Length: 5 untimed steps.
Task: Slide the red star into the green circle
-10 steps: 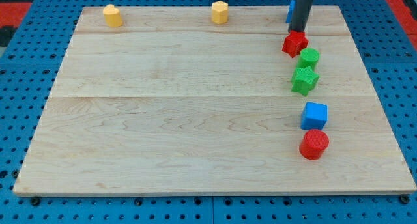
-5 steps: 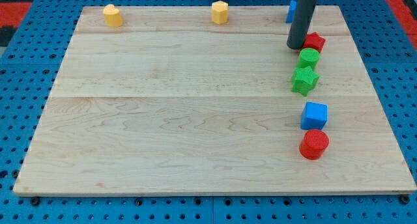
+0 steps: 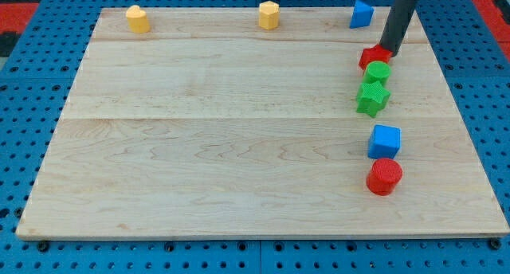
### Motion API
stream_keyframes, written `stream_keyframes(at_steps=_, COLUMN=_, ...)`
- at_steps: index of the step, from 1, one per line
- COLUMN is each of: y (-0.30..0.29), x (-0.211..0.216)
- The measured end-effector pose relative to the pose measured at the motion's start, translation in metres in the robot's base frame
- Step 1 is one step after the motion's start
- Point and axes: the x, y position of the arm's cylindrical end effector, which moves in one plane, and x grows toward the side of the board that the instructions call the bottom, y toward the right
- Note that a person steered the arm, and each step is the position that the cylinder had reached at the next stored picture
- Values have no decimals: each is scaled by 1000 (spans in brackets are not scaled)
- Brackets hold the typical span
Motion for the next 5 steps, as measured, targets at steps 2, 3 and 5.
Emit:
stream_keyframes(at_steps=2, y=5, x=19)
stream_keyframes(at_steps=3, y=6, x=19)
stream_keyframes(at_steps=5, y=6, x=19)
